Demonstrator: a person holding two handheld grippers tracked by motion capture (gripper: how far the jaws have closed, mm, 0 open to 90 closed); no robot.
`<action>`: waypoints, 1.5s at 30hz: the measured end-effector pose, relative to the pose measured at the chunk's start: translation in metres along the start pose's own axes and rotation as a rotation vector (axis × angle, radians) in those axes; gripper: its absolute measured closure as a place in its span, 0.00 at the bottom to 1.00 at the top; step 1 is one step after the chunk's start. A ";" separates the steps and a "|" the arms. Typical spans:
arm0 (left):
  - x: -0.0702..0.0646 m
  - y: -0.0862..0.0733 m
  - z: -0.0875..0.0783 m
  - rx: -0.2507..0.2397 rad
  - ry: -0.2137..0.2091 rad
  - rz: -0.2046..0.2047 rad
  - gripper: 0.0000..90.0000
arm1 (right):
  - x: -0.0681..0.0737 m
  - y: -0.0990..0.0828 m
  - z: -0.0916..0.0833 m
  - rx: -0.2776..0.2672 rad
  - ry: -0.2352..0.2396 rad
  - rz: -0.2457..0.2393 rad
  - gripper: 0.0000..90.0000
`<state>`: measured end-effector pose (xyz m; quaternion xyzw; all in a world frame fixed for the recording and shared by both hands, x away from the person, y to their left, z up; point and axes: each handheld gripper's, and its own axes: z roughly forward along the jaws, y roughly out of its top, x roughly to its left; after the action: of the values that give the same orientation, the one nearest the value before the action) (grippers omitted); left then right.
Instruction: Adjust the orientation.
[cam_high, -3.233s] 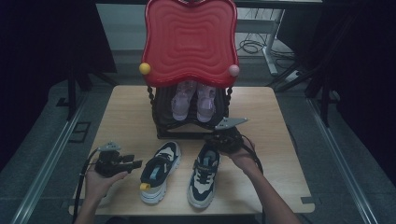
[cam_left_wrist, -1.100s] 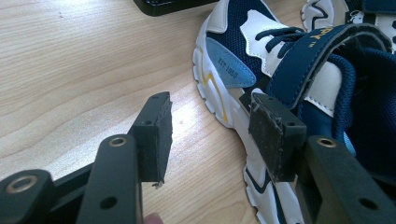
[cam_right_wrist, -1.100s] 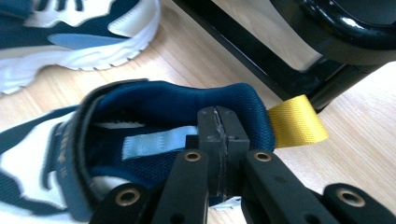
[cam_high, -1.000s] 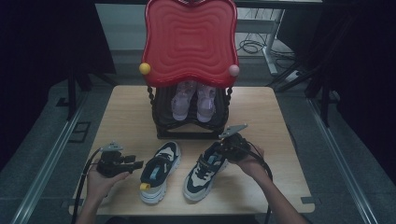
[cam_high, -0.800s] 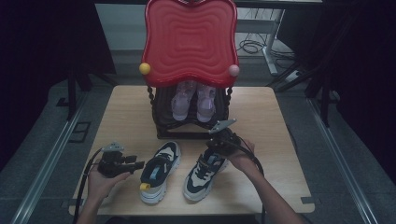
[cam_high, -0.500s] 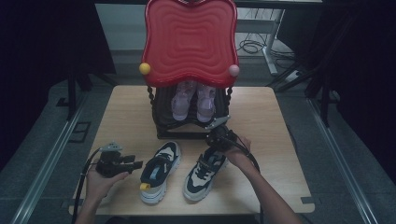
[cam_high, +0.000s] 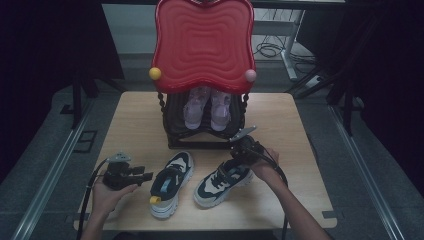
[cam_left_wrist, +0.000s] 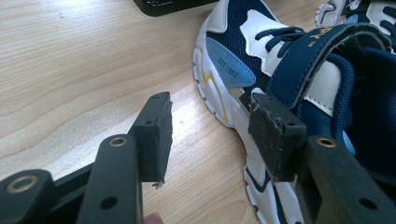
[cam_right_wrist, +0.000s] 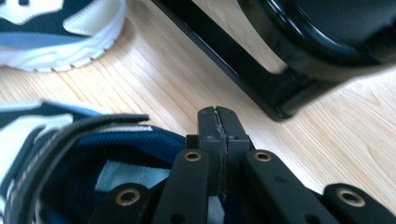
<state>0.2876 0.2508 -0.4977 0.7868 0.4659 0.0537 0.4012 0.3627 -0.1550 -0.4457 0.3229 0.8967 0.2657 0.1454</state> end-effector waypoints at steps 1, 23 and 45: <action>0.000 0.000 0.000 0.000 0.000 0.000 0.55 | -0.002 -0.002 -0.002 0.005 -0.002 0.002 0.99; -0.003 0.001 0.003 0.007 -0.002 0.004 0.55 | -0.019 -0.053 -0.036 0.000 0.022 0.078 0.99; -0.002 0.001 0.004 0.000 -0.008 -0.001 0.55 | -0.043 -0.081 -0.035 -0.080 0.135 0.149 0.99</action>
<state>0.2888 0.2468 -0.4989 0.7869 0.4647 0.0506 0.4029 0.3390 -0.2490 -0.4592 0.3638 0.8667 0.3324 0.0771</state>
